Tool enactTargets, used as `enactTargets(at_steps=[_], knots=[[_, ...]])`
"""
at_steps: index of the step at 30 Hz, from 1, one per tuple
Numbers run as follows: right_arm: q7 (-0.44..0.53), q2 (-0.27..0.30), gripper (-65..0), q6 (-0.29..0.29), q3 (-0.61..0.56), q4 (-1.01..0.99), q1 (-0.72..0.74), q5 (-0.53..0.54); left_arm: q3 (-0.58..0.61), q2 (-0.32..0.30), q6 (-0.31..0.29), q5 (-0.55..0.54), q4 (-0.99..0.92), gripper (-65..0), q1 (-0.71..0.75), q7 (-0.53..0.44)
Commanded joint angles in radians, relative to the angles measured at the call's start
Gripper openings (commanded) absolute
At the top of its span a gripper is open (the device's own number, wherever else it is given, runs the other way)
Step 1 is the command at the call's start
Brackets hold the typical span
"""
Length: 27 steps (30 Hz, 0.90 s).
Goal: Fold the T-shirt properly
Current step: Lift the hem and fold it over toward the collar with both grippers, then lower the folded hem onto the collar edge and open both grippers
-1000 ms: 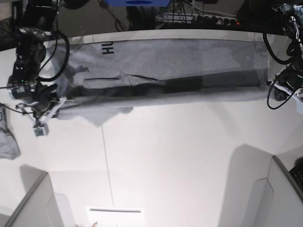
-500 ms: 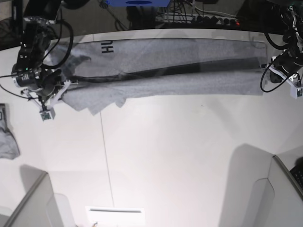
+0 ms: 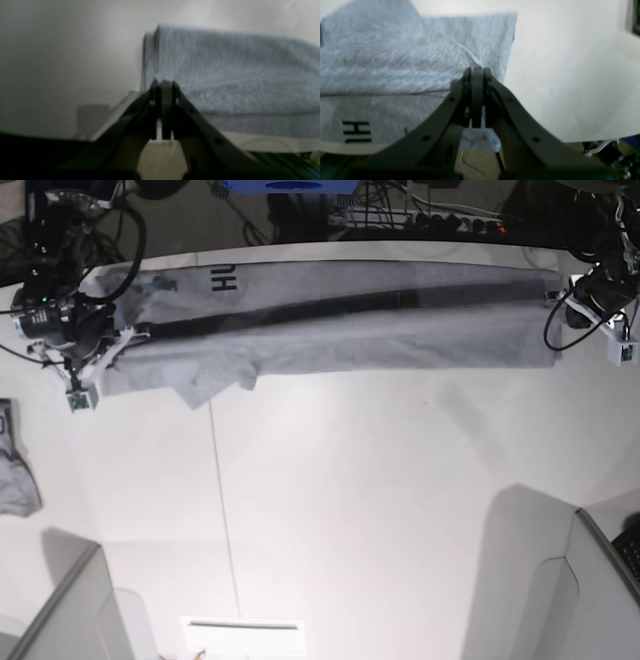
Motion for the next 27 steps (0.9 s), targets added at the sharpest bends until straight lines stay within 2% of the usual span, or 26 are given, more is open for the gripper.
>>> enactTargets(at_steps=[1, 9, 11, 23, 26, 27], knots=[[0.012, 0.015, -65.0, 0.003, 0.01, 0.015, 0.0, -0.009, -0.01, -0.018, 0.006, 0.004, 0.02, -65.0, 0.006, -0.021], [0.018, -0.002, -65.0, 0.003, 0.011, -0.016, -0.046, -0.013, -0.003, -0.015, 0.009, 0.007, 0.017, -65.0, 0.03, -0.021], [0.016, -0.008, -65.0, 0.003, 0.01, -0.016, -0.048, -0.013, -0.01, 0.002, 0.009, 0.011, 0.015, -65.0, 0.025, -0.021], [0.007, -0.005, -65.0, 0.001, 0.01, -0.01, -0.077, -0.013, -0.009, 0.011, 0.009, 0.011, 0.011, -65.0, 0.006, -0.021], [0.016, -0.006, -50.4, 0.0, 0.011, -0.01, -0.092, -0.013, -0.01, 0.022, 0.009, 0.011, 0.011, -63.7, 0.006, -0.021], [0.016, -0.006, -47.9, 0.0, 0.011, -0.008, -0.095, -0.013, -0.01, 0.028, 0.009, 0.011, 0.011, -57.1, 0.004, -0.021]])
